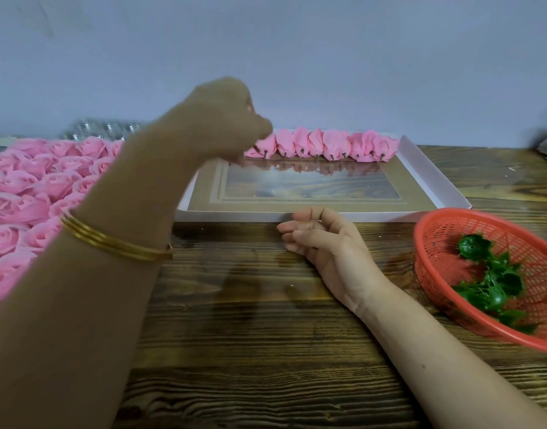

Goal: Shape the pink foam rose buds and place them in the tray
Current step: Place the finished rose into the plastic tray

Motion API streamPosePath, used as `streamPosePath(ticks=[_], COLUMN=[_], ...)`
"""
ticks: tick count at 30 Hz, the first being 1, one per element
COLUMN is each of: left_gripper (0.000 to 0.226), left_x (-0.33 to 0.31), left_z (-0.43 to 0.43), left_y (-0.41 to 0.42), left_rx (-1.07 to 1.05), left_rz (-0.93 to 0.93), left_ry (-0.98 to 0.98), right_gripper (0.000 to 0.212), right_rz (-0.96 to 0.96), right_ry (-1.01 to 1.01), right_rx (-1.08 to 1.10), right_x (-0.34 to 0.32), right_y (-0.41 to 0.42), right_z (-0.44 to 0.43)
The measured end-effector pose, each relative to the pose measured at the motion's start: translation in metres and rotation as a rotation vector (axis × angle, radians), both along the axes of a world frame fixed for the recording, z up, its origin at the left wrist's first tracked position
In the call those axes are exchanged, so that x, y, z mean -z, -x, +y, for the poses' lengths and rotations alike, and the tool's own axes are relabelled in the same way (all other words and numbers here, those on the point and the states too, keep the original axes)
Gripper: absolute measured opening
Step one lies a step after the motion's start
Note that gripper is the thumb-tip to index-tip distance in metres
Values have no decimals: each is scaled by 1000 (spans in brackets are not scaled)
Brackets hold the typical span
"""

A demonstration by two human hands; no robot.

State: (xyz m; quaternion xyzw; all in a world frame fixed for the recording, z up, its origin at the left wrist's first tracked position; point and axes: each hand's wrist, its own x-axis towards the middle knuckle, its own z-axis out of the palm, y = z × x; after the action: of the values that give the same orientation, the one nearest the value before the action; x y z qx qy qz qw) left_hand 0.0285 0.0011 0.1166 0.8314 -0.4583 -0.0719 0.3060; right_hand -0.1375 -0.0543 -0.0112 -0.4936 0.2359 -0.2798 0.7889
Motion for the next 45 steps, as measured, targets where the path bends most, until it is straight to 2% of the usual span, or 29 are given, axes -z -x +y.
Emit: streamPosePath(ticks=[6,15,22,28,32,37,45], left_gripper=[13,22,26,34,15,11,11], left_x=[-26,-11,0,22,33,45,48], left_z=[-16,-18,-8,0,0,1,-3], left_y=[-70,-143,-176,-197,-208,-215,-218], left_rx=[-116,-257,-336,-342,-295,-228,-219], left_rz=[38,-62,-57,-21,-26,-60,-125], left_ry=[-19,-192,-297,-408,-454,-510,-572], right_gripper=[25,24,25,25,24,33,35], right_rz=[3,20,21,10,9,8,18], right_ry=[-13,-3,4,9,22,27,27], right_rx=[-4,0,1,-3,-8,-18,-27], right_x=[-2,-3,-2,-1,2,4,7], right_y=[1,0,-1,-1,-1,-1,-1], right_z=[1,1,1,0,-2,-4,-5])
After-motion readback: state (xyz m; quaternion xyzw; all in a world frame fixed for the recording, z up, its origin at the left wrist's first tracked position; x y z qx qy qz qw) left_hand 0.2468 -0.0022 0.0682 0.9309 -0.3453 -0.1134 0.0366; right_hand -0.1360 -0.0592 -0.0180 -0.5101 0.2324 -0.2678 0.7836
